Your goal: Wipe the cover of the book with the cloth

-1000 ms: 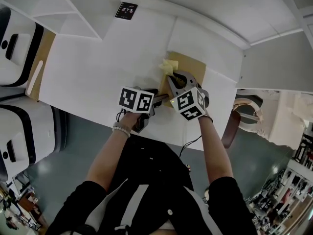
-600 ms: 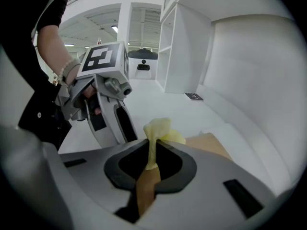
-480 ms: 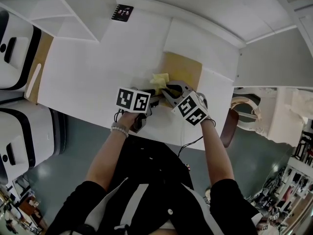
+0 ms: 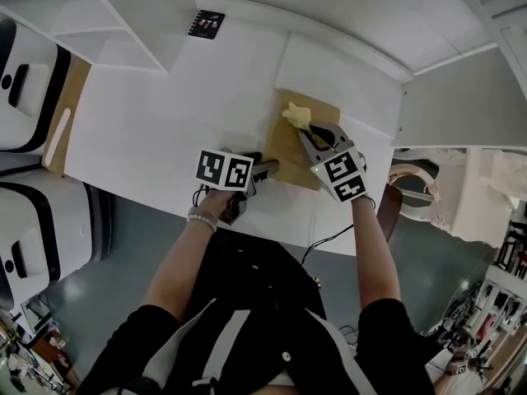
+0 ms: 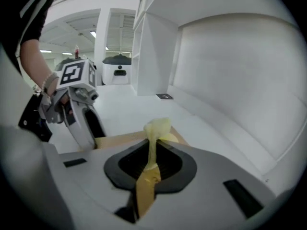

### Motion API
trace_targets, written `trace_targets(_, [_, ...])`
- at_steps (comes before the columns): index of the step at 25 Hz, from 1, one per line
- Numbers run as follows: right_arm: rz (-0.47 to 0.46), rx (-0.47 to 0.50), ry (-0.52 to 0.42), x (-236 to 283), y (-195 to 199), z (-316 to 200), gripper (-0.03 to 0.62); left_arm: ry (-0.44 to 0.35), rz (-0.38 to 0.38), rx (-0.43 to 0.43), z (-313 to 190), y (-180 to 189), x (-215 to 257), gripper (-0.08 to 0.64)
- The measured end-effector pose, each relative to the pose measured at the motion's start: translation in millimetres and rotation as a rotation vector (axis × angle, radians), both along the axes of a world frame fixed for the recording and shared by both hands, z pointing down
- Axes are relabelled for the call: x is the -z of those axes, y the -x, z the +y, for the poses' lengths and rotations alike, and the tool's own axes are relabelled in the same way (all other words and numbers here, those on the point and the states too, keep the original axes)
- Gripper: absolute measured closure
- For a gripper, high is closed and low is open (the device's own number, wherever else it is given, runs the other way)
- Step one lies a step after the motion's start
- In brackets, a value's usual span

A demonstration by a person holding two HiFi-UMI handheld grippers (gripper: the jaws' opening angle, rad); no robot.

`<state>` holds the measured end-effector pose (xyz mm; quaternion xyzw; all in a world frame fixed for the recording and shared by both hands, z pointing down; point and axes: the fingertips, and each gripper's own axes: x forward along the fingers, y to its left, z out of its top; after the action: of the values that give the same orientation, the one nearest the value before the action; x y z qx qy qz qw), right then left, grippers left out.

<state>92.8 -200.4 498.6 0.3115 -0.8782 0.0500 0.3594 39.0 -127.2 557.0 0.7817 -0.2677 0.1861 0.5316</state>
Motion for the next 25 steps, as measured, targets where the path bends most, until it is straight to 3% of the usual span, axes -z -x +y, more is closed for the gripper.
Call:
trace_targets(8, [0.123, -0.193, -0.090, -3.5, -53.3, -52.3, 0.555, 0.004, 0.001, 0.008, 0.0, 0.0, -0.4, 0.322])
trace_targets(12, [0.157, -0.160, -0.081, -16.8, -47.2, -48.9, 0.555, 0.005, 0.002, 0.009, -0.1, 0.6, -0.2, 0.322])
trace_targets(25, [0.115, -0.035, -0.072, -18.0, -7.3, 0.2, 0.555, 0.015, 0.002, 0.017, 0.3, 0.8, -0.9, 0.322])
